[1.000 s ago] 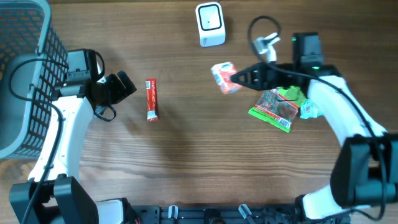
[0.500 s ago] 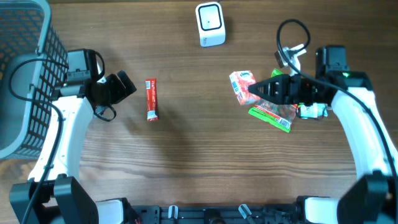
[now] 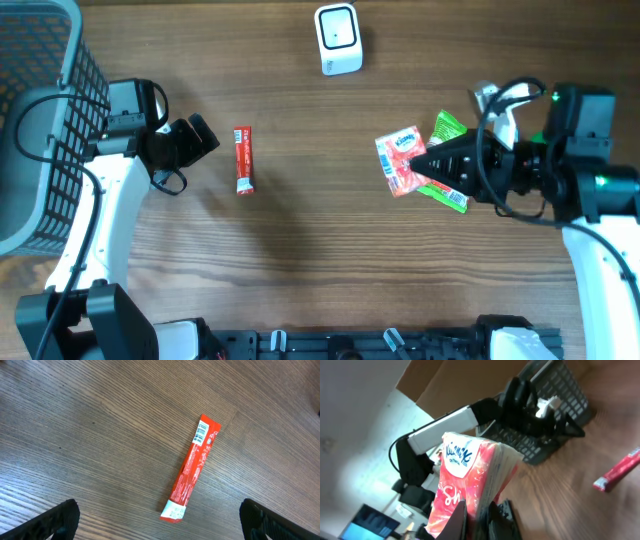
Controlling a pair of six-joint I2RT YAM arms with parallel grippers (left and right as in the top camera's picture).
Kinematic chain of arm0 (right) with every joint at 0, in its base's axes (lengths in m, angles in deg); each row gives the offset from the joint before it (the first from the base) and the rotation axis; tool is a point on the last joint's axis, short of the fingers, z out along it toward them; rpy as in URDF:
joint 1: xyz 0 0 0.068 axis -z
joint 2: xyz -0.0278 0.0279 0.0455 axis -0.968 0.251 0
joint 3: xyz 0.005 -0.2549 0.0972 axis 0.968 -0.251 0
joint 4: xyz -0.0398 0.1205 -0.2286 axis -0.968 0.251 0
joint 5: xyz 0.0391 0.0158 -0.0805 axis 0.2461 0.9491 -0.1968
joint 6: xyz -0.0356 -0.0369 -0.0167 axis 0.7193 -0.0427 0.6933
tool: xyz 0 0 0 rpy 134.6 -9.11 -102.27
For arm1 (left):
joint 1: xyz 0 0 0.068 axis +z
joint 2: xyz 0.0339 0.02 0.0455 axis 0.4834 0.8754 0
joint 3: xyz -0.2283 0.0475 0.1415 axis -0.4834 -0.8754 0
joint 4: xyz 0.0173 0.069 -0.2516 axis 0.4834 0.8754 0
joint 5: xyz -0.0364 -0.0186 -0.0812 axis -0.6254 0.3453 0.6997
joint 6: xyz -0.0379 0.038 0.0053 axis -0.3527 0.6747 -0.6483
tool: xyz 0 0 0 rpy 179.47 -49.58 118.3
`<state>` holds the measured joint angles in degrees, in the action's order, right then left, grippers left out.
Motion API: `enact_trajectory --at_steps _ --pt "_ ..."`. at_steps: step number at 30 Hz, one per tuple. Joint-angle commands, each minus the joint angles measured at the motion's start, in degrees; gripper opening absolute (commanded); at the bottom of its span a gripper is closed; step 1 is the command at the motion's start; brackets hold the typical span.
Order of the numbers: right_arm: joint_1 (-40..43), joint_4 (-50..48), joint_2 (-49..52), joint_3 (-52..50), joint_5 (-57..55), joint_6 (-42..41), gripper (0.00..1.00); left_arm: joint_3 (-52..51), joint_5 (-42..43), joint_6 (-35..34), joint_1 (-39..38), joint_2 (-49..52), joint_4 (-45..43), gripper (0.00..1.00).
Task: Scan the item barcode
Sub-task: 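Lift the tissue pack up toward the scanner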
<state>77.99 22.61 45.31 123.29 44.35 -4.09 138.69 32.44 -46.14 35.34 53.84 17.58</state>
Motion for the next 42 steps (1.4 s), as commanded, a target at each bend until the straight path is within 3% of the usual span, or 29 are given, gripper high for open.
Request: enact_trajectory --at_steps 1,6,13,19,25,29,36,42 --pt "0.17 -3.45 -1.53 0.48 3.65 -5.27 0.04 -0.22 0.7 0.48 -0.2 0.13 -0.09 1.0" --pt "0.17 -4.55 -1.4 0.48 -1.4 -5.07 0.04 -0.22 0.7 0.48 -0.2 0.13 -0.09 1.0" --pt "-2.27 -3.37 -0.02 0.02 -32.28 -5.09 0.04 -0.22 0.7 0.48 -0.2 0.13 -0.09 1.0" --pt "-8.55 -4.09 3.78 -2.58 -51.8 -5.31 0.04 -0.22 0.7 0.48 -0.2 0.13 -0.09 1.0" --pt "-12.96 -5.16 8.44 -0.81 -71.67 -14.27 0.04 -0.22 0.7 0.48 -0.2 0.13 -0.09 1.0" --pt "-14.4 0.31 11.91 8.87 -77.61 -14.32 0.04 -0.22 0.7 0.48 -0.2 0.13 -0.09 1.0" --pt "-16.37 19.82 26.27 40.74 -87.69 -12.55 0.04 -0.22 0.7 0.48 -0.2 0.13 -0.09 1.0" --pt "-21.14 23.96 37.94 61.79 -96.59 -9.4 0.04 -0.22 0.7 0.48 -0.2 0.13 -0.09 1.0"
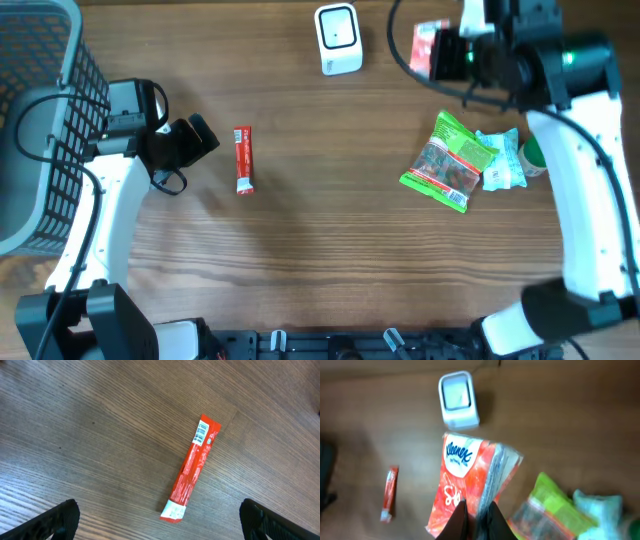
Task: Scan the item barcode
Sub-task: 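Lift the tissue pack up toward the scanner, then hold the tissue pack in front of the scanner window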
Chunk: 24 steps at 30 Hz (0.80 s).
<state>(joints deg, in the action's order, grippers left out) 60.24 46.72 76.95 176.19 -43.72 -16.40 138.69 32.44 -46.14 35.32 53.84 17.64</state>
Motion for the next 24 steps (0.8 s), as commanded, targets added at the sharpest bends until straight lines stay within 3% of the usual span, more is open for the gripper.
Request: enact_trajectory --at_steps 1,9,19,24 --pt "-4.31 -0.81 7.26 10.03 -10.23 3.28 0.04 -0.22 0.7 0.48 -0.17 0.13 -0.15 1.0" --pt "-12.48 -13.7 16.2 10.97 -28.46 14.21 0.04 -0.22 0.7 0.48 -0.17 0.13 -0.15 1.0" --pt "-13.42 -28.79 32.33 10.97 -33.9 28.37 0.04 -0.22 0.7 0.48 -0.17 0.13 -0.15 1.0" --pt "-13.42 -33.42 37.79 10.95 -33.88 30.75 0.04 -0.22 0.7 0.48 -0.17 0.13 -0.15 1.0"
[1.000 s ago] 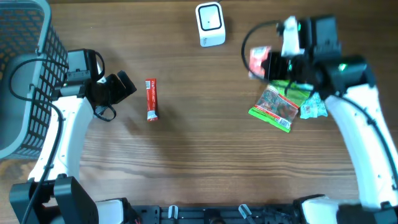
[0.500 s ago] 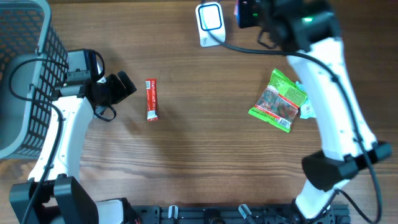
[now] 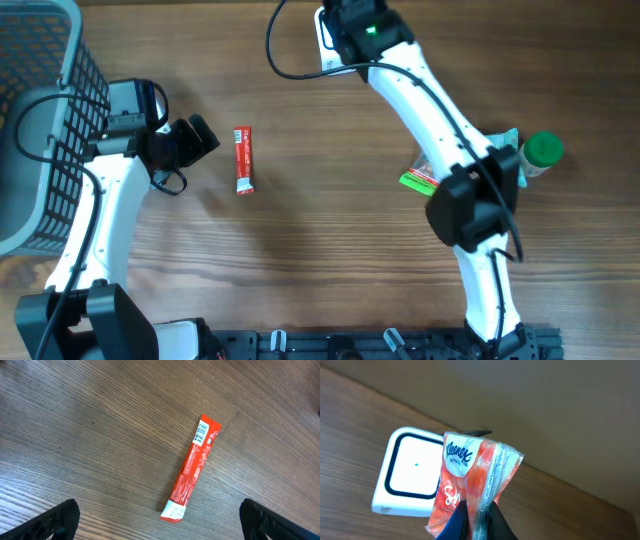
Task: Scan the item barcode
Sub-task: 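Hold the tissue pack in front of the scanner window, then carry the tissue pack right and lower it onto the table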
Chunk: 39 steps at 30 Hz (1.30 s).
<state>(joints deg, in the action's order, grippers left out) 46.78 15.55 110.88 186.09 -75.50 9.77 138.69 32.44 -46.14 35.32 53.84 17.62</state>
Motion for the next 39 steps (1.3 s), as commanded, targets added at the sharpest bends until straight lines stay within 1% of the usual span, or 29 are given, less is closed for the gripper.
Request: enact_trajectory --at_steps 1,6,12,18,21,25,28,30,33,34,36,39 --pt "0.04 -3.08 4.81 1.05 -2.08 5.49 0.04 -0.22 0.7 0.48 -0.17 0.13 -0.13 1.0" --pt "0.04 -6.27 8.9 1.05 -1.68 9.62 0.04 -0.22 0.7 0.48 -0.17 0.13 -0.13 1.0" --pt "0.09 -7.26 10.97 0.92 0.98 9.49 0.04 -0.22 0.7 0.48 -0.17 0.13 -0.13 1.0" --pt "0.55 -7.37 11.3 0.9 0.85 9.33 0.04 -0.22 0.7 0.48 -0.17 0.13 -0.13 1.0" --pt "0.92 -7.39 10.21 0.92 0.37 5.44 0.04 -0.22 0.7 0.48 -0.17 0.13 -0.13 1.0" --pt "1.29 -5.77 4.87 0.92 0.52 -1.92 0.04 -0.22 0.7 0.48 -0.17 0.13 -0.13 1.0" --pt "1.29 0.26 -2.12 0.92 3.98 -6.45 0.04 -0.22 0.7 0.48 -0.17 0.13 -0.13 1.0" --pt "1.29 5.14 -6.19 0.92 9.14 -8.98 0.04 -0.22 0.7 0.48 -0.17 0.13 -0.13 1.0" --pt "1.33 15.45 -13.14 0.92 18.1 -10.91 0.04 -0.22 0.7 0.48 -0.17 0.13 -0.13 1.0" --pt "1.36 18.08 -14.69 0.92 18.91 -12.04 0.04 -0.22 0.7 0.48 -0.17 0.13 -0.13 1.0" --pt "1.51 26.38 -18.53 0.92 19.85 -16.48 0.04 -0.22 0.7 0.48 -0.17 0.13 -0.13 1.0" --pt "2.67 37.0 -22.1 0.92 19.89 -20.24 0.04 -0.22 0.7 0.48 -0.17 0.13 -0.13 1.0"
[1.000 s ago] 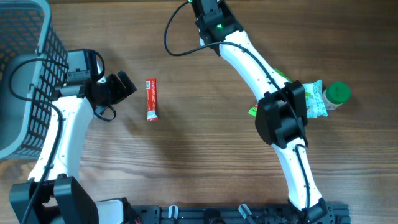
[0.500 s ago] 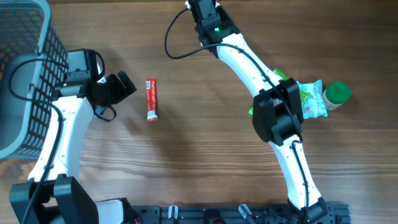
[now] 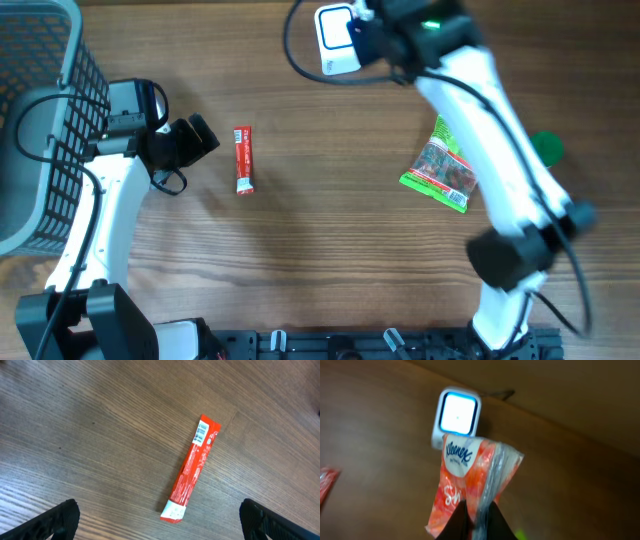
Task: Scan the item barcode
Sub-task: 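Carry the tissue pack right and lower it onto the table, then release the tissue pack and move the right gripper left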
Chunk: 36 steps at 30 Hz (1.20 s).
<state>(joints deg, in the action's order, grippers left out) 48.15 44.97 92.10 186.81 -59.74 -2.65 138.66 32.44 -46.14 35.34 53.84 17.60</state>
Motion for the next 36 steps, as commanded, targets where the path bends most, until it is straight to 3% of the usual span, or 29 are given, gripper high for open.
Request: enact_trajectory --at_steps 1,6,14,19,23,24,27,29,33,36 --pt "1.95 11.15 -4.15 0.17 4.11 -9.01 0.04 -0.2 0.7 0.48 -0.2 0.13 -0.11 1.0" --pt "6.62 24.61 -4.15 -0.98 4.68 -15.41 0.04 -0.2 0.7 0.48 -0.2 0.13 -0.11 1.0" --pt "12.81 23.8 -4.26 -17.99 7.06 -15.78 0.04 -0.2 0.7 0.5 -0.2 0.13 -0.11 1.0" --pt "15.74 18.03 -4.26 -31.93 4.39 -19.06 0.06 -0.2 0.7 0.48 -0.2 0.13 -0.11 1.0" --pt "16.55 10.08 -4.26 -39.12 3.8 -18.53 0.27 -0.2 0.7 0.48 -0.2 0.13 -0.11 1.0" --pt "16.52 8.85 -4.26 -39.98 3.82 -18.53 0.38 -0.2 0.7 0.48 -0.2 0.13 -0.11 1.0" --pt "16.52 6.69 -4.26 -41.13 3.82 -18.58 0.5 -0.2 0.7 0.48 -0.2 0.13 -0.11 1.0" --pt "16.52 5.7 -4.26 -41.13 4.09 -18.58 0.68 -0.2 0.7 0.48 -0.2 0.13 -0.11 1.0" --pt "16.35 4.0 -4.26 -41.13 11.98 -18.49 0.68 -0.2 0.7 0.48 -0.2 0.13 -0.11 1.0" --pt "15.1 0.52 -4.26 -41.13 25.14 -18.38 0.65 -0.2 0.7 0.48 -0.2 0.13 -0.11 1.0"
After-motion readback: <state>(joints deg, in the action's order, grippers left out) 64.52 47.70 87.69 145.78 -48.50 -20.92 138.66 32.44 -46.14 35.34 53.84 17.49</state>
